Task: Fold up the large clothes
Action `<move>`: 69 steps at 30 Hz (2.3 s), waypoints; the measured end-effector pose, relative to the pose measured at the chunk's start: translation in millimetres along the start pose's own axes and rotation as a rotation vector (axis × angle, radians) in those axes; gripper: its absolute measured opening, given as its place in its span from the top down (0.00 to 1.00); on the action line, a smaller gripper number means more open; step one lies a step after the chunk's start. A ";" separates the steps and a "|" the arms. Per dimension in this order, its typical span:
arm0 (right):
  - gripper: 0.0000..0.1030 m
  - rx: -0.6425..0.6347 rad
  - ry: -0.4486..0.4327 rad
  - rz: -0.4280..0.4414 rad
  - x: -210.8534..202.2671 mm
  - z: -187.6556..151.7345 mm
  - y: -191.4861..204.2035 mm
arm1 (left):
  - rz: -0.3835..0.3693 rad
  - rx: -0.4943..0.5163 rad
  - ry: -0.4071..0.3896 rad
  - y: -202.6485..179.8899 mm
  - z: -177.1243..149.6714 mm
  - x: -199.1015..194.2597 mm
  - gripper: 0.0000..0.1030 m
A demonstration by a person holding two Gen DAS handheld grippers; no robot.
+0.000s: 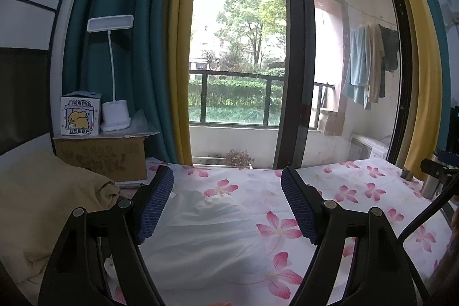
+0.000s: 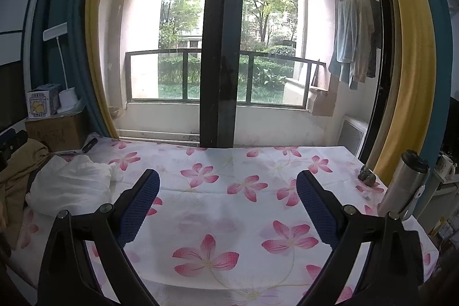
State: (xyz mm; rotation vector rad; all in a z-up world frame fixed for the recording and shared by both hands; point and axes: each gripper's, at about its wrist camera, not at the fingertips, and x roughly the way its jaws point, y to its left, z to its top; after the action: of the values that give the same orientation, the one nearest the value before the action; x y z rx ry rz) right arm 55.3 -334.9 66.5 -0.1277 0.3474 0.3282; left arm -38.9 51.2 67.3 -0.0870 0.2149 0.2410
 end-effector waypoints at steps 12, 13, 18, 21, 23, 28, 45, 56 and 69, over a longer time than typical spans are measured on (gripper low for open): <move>0.07 -0.002 0.013 0.011 3.0 -1.6 4.7 | 0.007 -0.003 0.005 1.5 -1.4 -0.8 0.22; 0.07 -0.002 0.013 0.011 3.2 -1.3 4.8 | 0.008 -0.003 0.005 1.2 -1.5 -1.0 0.22; 0.07 0.002 0.013 0.010 3.0 -1.7 3.7 | 0.009 -0.005 0.005 1.2 -1.5 -0.7 0.22; 0.07 0.002 0.014 0.010 2.9 -1.8 3.8 | 0.011 -0.004 0.008 0.3 -1.5 -0.6 0.22; 0.07 0.003 0.015 0.010 3.0 -1.8 3.7 | 0.013 -0.002 0.008 -0.4 -1.4 -0.7 0.22; 0.07 0.006 0.017 0.009 3.9 -2.9 3.4 | 0.013 -0.003 0.009 -0.8 -1.4 0.1 0.22; 0.07 0.010 0.019 0.009 5.4 -3.6 2.8 | 0.014 -0.001 0.007 -1.9 -1.2 0.4 0.22; 0.07 0.012 0.018 0.008 5.7 -3.1 1.6 | 0.011 0.002 0.006 -3.3 0.0 0.7 0.22; 0.07 0.014 0.017 0.005 5.4 -3.3 1.2 | 0.008 0.003 0.006 -3.7 0.3 0.2 0.22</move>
State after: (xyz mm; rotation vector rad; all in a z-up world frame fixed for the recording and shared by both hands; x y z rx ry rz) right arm 58.6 -332.8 61.4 -0.1156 0.3668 0.3299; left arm -37.7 47.8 67.7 -0.0842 0.2217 0.2486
